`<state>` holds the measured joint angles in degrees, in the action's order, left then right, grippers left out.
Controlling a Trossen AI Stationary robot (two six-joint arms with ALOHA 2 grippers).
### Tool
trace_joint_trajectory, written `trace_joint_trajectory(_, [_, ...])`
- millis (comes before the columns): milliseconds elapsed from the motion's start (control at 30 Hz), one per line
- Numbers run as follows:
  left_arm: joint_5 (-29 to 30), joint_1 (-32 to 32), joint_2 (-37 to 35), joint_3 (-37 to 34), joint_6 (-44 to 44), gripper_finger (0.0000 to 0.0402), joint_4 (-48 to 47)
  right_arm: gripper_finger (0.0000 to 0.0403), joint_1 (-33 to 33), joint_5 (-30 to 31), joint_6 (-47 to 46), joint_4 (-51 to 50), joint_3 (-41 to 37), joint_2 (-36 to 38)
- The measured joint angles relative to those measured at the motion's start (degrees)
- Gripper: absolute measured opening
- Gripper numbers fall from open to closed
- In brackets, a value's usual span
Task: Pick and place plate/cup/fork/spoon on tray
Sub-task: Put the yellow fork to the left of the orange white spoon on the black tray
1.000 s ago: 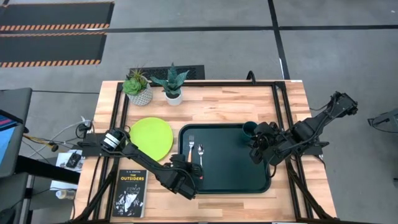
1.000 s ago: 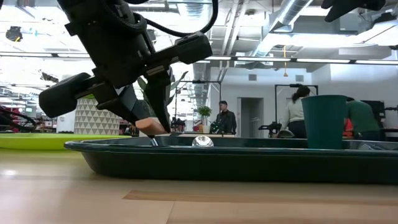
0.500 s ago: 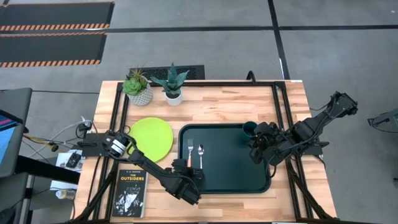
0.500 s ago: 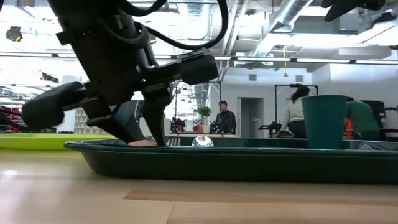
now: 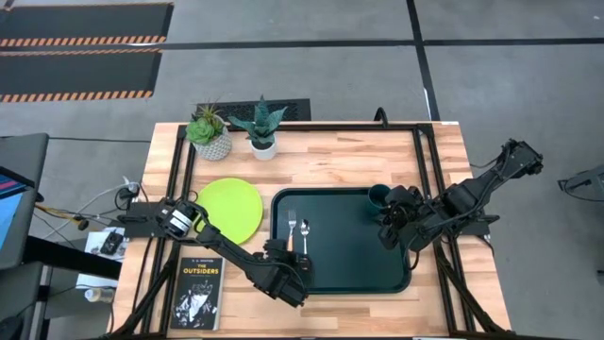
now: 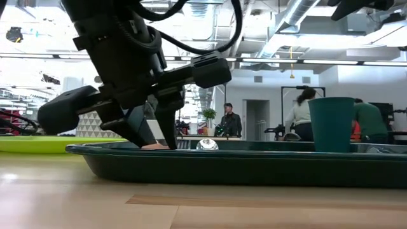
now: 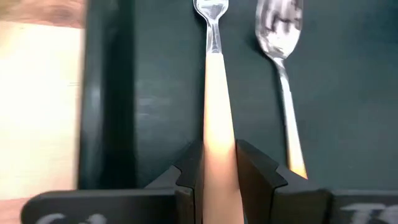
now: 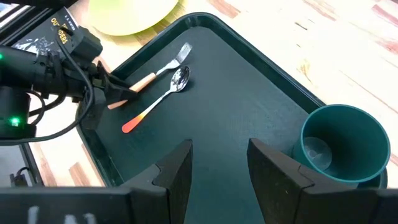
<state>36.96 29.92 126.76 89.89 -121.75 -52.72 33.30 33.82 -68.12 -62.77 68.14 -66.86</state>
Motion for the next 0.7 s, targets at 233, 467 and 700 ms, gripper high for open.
trace_joint_trajectory(233, [-0.08, -0.49, 0.0, 0.0, 1.81, 0.0056, 1.23, 0.0177, 0.0, 0.0, 0.02, 0.03, 0.0, 0.01])
trace_joint_trajectory(467, [-0.26, -0.17, 0.34, 0.02, -1.35, 0.0062, 1.21, 0.0177, 0.02, 0.0, 0.04, 0.03, 0.0, -0.01])
trace_joint_trajectory(700, [-0.06, 0.71, 0.64, 0.02, -3.35, 0.006, 0.78, 0.0177, 0.02, 0.02, 0.09, 0.03, 0.0, 0.01])
